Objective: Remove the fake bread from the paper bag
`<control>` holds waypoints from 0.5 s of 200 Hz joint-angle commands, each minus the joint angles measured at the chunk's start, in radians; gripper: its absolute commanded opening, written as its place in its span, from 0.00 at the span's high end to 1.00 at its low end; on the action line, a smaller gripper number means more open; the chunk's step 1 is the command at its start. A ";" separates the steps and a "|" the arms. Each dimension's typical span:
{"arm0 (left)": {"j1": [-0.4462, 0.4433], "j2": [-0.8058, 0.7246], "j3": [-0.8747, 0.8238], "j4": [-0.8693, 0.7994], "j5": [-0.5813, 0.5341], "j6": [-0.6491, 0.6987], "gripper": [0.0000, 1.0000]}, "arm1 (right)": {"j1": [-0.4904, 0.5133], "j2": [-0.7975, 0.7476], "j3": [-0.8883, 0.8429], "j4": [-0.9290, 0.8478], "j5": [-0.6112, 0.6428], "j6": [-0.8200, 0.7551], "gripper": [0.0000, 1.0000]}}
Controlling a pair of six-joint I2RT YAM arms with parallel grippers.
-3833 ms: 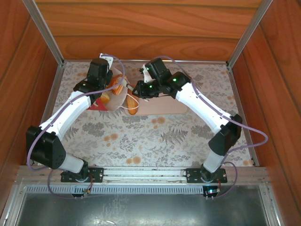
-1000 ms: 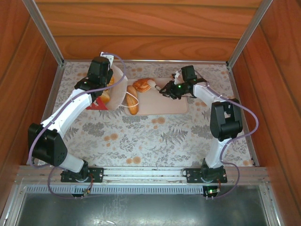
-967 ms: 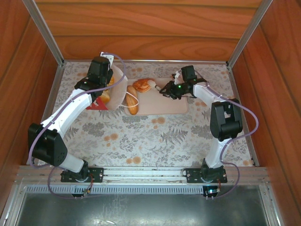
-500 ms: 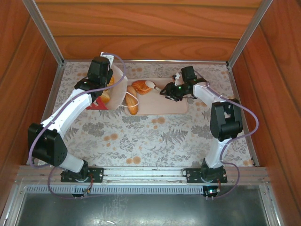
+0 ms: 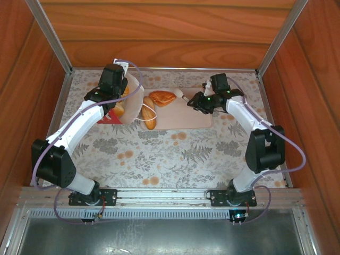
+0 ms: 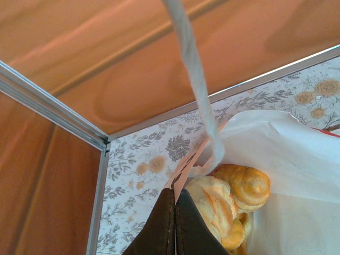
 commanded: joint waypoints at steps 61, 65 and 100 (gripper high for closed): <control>-0.008 -0.024 0.015 0.016 0.023 -0.007 1.00 | 0.096 -0.279 0.038 -0.089 -0.025 0.018 0.56; -0.009 -0.024 0.015 0.017 0.024 -0.007 1.00 | 0.107 -0.285 0.044 -0.093 -0.021 0.018 0.56; -0.008 -0.026 0.013 0.016 0.026 -0.007 1.00 | 0.209 -0.297 0.114 -0.120 0.012 0.009 0.56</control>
